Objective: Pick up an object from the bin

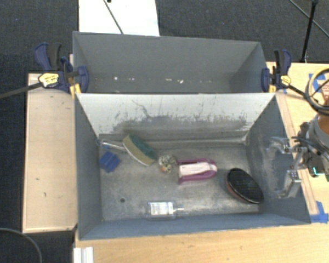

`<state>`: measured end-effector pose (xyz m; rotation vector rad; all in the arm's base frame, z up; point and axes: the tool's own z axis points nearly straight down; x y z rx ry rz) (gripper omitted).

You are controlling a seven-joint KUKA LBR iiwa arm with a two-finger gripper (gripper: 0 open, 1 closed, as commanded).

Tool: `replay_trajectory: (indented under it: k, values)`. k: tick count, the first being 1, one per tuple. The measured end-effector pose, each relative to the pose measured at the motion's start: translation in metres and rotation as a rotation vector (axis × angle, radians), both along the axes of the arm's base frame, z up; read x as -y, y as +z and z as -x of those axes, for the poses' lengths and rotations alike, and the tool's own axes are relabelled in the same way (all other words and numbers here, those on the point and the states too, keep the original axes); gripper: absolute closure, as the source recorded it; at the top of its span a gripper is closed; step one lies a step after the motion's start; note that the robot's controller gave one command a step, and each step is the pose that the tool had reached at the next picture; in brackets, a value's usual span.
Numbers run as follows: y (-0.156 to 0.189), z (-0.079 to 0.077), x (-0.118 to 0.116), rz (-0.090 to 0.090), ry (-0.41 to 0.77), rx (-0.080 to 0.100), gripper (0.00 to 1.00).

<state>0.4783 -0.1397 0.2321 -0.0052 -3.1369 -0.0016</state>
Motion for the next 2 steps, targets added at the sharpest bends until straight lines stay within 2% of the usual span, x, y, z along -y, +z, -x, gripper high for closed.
replay_trajectory:
  k: [1,2]
  values:
    - [-0.139,-0.026,-0.022,-0.001,0.249,0.004,0.00]
    - [-0.152,-0.021,-0.021,0.005,0.003,0.018,0.00]
